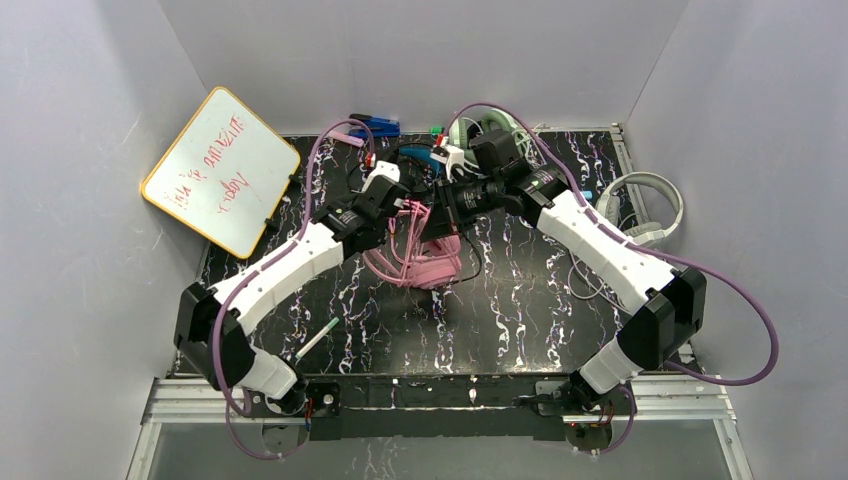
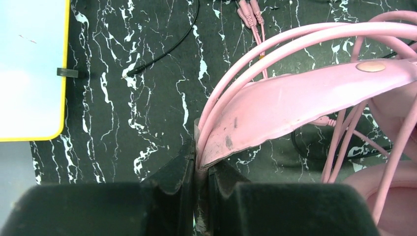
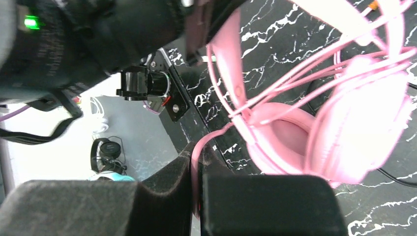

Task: Wrap the headphones
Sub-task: Wrap the headphones cable around the headphones.

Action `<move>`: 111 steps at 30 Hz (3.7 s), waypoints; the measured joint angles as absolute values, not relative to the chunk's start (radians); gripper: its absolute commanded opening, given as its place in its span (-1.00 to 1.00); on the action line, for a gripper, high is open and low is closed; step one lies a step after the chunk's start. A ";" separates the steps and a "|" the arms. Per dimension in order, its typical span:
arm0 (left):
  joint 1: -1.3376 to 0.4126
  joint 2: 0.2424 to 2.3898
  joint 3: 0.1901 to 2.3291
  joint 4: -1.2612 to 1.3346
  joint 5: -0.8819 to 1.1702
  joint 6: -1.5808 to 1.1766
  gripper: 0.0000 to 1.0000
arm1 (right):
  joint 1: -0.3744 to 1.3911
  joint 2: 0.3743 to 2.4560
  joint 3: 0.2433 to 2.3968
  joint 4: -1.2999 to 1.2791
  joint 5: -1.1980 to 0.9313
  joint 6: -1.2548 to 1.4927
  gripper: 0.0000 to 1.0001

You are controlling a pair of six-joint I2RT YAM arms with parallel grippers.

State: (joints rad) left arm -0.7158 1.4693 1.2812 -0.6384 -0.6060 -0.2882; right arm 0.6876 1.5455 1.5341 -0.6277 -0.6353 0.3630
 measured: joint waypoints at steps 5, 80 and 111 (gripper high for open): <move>-0.725 1.399 1.245 -0.627 -0.558 -0.191 -1.00 | 0.683 1.546 1.536 -0.660 -0.600 0.332 -0.74; -0.897 1.369 1.850 -1.110 -0.044 -0.368 -1.00 | 0.598 0.991 1.252 -0.488 0.099 0.202 0.31; -0.897 1.491 2.201 -1.287 -0.195 -0.603 -1.00 | 0.596 0.736 0.312 0.196 -0.208 0.441 0.89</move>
State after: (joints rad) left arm -0.8970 1.4906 2.2013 -1.2865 -0.1951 -0.6033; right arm 0.5964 0.7357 0.3122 0.1955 -0.2081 0.4412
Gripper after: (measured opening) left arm 0.067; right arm 0.944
